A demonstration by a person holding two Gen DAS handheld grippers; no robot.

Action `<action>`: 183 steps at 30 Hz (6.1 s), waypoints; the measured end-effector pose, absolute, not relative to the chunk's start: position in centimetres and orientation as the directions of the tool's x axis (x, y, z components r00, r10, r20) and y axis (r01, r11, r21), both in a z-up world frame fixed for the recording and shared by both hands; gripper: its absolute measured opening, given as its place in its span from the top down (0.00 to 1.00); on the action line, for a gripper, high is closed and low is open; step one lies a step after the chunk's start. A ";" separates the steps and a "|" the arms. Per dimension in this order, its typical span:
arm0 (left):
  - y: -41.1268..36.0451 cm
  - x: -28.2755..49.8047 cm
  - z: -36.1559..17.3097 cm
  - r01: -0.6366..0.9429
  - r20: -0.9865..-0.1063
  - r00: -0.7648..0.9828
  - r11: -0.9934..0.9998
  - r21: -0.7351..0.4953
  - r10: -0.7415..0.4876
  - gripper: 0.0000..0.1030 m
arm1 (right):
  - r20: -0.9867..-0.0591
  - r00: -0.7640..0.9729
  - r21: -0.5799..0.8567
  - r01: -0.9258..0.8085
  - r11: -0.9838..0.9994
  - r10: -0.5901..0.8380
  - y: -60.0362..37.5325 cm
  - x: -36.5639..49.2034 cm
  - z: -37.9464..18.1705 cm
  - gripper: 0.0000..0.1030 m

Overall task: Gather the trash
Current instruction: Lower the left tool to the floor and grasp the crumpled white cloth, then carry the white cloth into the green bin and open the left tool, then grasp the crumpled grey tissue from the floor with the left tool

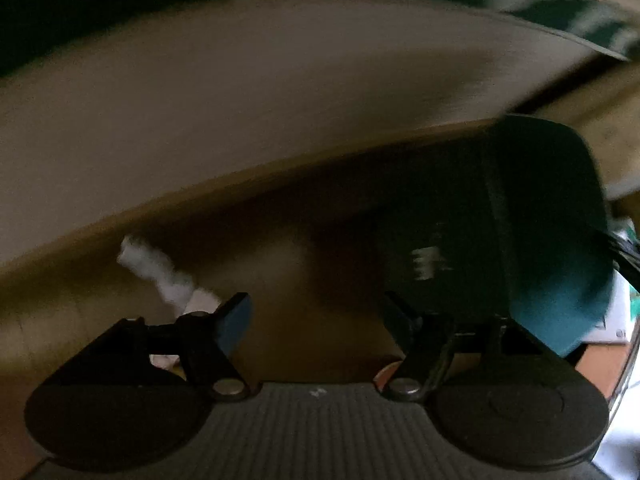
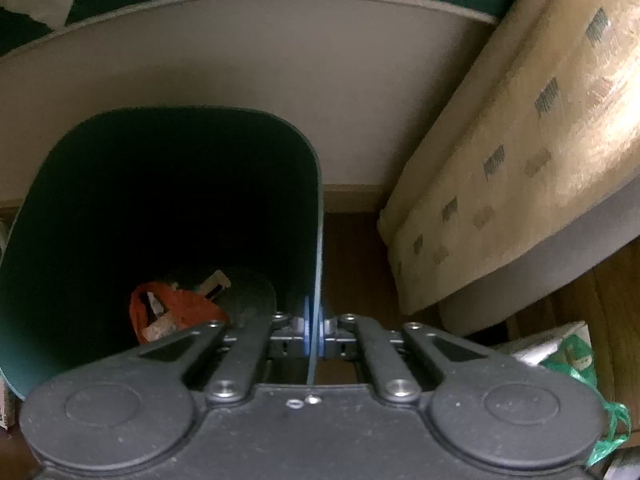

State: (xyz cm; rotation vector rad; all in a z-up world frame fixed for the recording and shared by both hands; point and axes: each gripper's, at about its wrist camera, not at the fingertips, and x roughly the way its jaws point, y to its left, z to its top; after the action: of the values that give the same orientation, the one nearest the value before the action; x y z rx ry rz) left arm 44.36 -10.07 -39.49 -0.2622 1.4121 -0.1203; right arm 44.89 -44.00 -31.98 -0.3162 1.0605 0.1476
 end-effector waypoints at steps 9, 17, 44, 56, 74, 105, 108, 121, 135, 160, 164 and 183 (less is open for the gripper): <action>-7.0 42.9 -49.2 -0.045 -0.998 0.030 0.997 -0.064 -0.062 0.27 | -0.899 0.431 -0.211 -0.266 0.941 -0.079 -43.9 44.7 -32.7 0.95; -3.5 42.3 -57.2 -0.099 -0.994 -0.101 0.994 0.044 0.034 0.27 | -0.915 0.381 -0.244 -0.260 0.934 -0.133 -44.0 44.5 -33.7 0.92; -3.0 42.1 -59.6 -0.186 -0.990 -0.138 0.981 0.059 0.033 0.92 | -0.907 0.381 -0.286 -0.242 0.927 -0.181 -43.3 44.3 -33.9 0.91; -6.1 41.6 -46.7 -0.166 -0.999 -0.008 0.985 -0.050 -0.052 0.93 | -0.903 0.403 -0.253 -0.218 0.943 -0.149 -43.9 43.9 -33.6 0.93; -21.7 47.0 -26.5 0.130 -0.867 0.318 0.924 -0.361 -0.384 0.93 | -0.836 0.546 -0.280 -0.338 0.898 -0.055 -41.4 43.8 -31.1 0.96; -32.4 50.2 -35.5 0.294 -0.946 0.125 0.922 -0.252 -0.299 0.68 | -0.800 0.599 -0.261 -0.385 0.885 0.025 -39.9 45.8 -30.5 0.97; -31.4 50.1 -34.0 0.297 -0.936 0.142 0.916 -0.270 -0.321 0.54 | -0.803 0.596 -0.263 -0.378 0.888 0.016 -40.0 46.0 -30.7 0.97; -24.6 47.2 -28.7 0.262 -0.901 0.196 0.906 -0.333 -0.387 0.47 | -0.857 0.514 -0.224 -0.326 0.918 -0.026 -43.3 46.1 -32.6 0.96; -12.9 43.7 -34.3 -0.003 -0.977 0.182 0.994 -0.111 -0.109 0.37 | -0.912 0.409 -0.152 -0.266 0.952 -0.031 -44.6 44.2 -33.4 0.95; 0.0 47.3 -54.0 -0.340 -0.995 0.000 0.936 0.096 0.103 0.25 | -0.976 0.217 -0.035 -0.160 0.987 0.000 -41.5 45.4 -35.9 0.93; 0.4 48.0 -55.0 -0.350 -0.994 -0.009 0.931 0.106 0.110 0.26 | -0.973 0.229 -0.047 -0.160 0.986 -0.009 -41.6 46.0 -36.1 0.93; -1.3 45.1 -49.5 -0.321 -0.998 -0.002 0.945 0.057 0.060 0.60 | -0.935 0.355 -0.081 -0.240 0.967 0.010 -40.4 46.8 -34.5 0.97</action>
State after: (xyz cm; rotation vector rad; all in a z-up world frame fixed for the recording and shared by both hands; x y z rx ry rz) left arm 45.06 -1.26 -49.53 -0.2094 1.5473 0.3026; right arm 46.76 -40.41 -34.51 -0.2181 1.1995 0.1628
